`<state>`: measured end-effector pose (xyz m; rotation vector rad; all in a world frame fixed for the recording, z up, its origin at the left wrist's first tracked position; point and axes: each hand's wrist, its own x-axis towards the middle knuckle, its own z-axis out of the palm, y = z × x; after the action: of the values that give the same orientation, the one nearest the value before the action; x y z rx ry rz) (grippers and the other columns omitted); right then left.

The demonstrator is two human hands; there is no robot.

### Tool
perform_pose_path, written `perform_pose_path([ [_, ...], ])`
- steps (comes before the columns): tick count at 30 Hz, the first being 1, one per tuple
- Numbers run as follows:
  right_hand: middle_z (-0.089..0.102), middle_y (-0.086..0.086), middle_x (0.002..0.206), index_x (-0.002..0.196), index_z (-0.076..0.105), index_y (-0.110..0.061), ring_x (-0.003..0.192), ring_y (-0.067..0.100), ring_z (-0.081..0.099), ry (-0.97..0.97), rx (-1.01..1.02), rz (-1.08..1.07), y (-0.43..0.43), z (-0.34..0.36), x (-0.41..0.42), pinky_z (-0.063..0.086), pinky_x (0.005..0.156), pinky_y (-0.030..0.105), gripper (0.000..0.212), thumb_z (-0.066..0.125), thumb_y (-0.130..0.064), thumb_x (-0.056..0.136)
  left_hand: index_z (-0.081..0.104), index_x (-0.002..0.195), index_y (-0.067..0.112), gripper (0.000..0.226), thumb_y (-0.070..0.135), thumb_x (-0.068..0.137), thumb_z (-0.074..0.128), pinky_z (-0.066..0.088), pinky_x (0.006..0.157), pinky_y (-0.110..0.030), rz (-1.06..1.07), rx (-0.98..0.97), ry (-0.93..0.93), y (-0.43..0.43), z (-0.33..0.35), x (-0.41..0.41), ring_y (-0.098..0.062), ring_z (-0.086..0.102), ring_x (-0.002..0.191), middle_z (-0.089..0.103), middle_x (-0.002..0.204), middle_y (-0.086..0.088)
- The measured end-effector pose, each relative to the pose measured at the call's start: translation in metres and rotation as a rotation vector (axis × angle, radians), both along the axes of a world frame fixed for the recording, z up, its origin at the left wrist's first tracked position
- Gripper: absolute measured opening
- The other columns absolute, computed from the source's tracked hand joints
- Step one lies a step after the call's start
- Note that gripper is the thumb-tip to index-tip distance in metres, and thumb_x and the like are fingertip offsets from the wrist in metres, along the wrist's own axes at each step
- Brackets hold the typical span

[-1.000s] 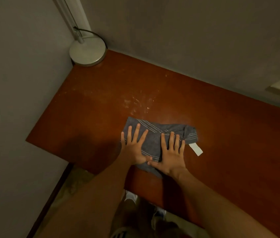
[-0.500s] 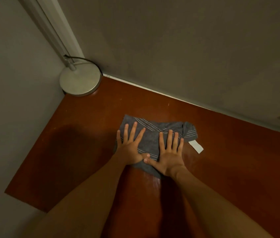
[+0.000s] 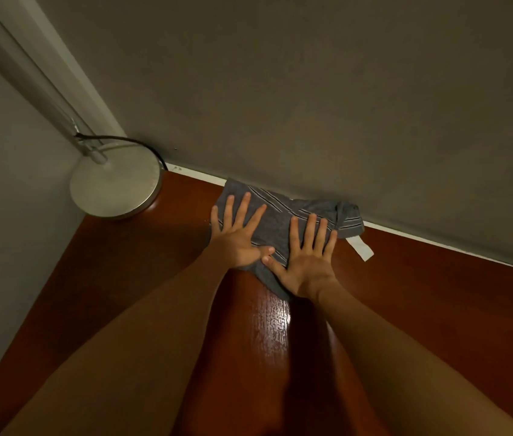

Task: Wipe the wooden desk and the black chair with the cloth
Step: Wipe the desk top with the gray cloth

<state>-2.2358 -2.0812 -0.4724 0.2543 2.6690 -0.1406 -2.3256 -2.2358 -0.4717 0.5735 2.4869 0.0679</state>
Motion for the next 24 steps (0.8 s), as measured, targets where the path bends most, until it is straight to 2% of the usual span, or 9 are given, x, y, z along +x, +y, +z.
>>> perform_pose_path([
  [7,-0.039,0.02,0.153,0.149,-0.033,-0.018,0.14,0.043,-0.038,0.06,0.031,-0.04,-0.002,-0.009,-0.019,-0.016,0.115,0.064,0.104,0.002,-0.088,0.08,-0.022,0.152,0.044,0.096,0.081,0.086,0.037,-0.028,0.112,-0.056,-0.024,0.041,0.026,0.001,0.0,-0.023,-0.025,-0.047,0.137,-0.046,0.153,0.006],
  [11,-0.033,0.025,0.156,0.148,-0.034,-0.015,0.142,0.046,-0.034,0.083,0.074,-0.004,-0.009,-0.009,-0.012,-0.013,0.116,0.064,0.103,-0.011,-0.085,0.076,-0.021,0.153,0.041,0.092,0.08,0.089,0.031,-0.028,0.113,-0.055,-0.024,0.064,0.083,-0.009,-0.004,-0.008,-0.024,-0.046,0.139,-0.045,0.154,0.005],
  [16,-0.036,0.025,0.154,0.149,-0.032,-0.014,0.141,0.046,-0.036,0.096,0.04,0.088,-0.045,-0.013,0.031,-0.015,0.115,0.064,0.096,-0.017,-0.079,0.08,-0.025,0.152,0.038,0.096,0.082,0.087,0.031,-0.024,0.114,-0.057,-0.016,0.047,0.118,-0.046,-0.007,0.035,-0.026,-0.045,0.139,-0.045,0.154,0.003],
  [18,-0.032,0.026,0.156,0.152,-0.024,-0.012,0.142,0.046,-0.033,0.111,0.011,0.106,-0.064,-0.017,0.052,-0.014,0.116,0.065,0.096,-0.015,-0.078,0.082,-0.026,0.152,0.038,0.098,0.083,0.086,0.031,-0.024,0.114,-0.058,0.001,0.034,0.111,-0.066,-0.008,0.056,-0.027,-0.046,0.139,-0.047,0.153,0.003],
  [22,0.003,0.031,0.161,0.157,0.014,-0.008,0.149,0.05,-0.003,0.167,-0.031,0.153,-0.1,-0.017,0.093,0.005,0.116,0.068,0.094,0.01,-0.076,0.093,-0.028,0.151,0.038,0.1,0.085,0.085,0.031,-0.025,0.114,-0.058,0.056,0.035,0.127,-0.107,-0.007,0.105,-0.026,-0.046,0.139,-0.047,0.153,0.003],
  [24,0.008,0.031,0.161,0.156,0.02,-0.007,0.149,0.051,0.002,0.148,-0.041,0.192,-0.114,-0.015,0.112,0.011,0.115,0.069,0.093,0.016,-0.075,0.094,-0.03,0.149,0.04,0.102,0.086,0.083,0.033,-0.027,0.113,-0.057,0.097,0.036,0.133,-0.126,-0.01,0.131,-0.026,-0.045,0.14,-0.046,0.154,0.003],
])
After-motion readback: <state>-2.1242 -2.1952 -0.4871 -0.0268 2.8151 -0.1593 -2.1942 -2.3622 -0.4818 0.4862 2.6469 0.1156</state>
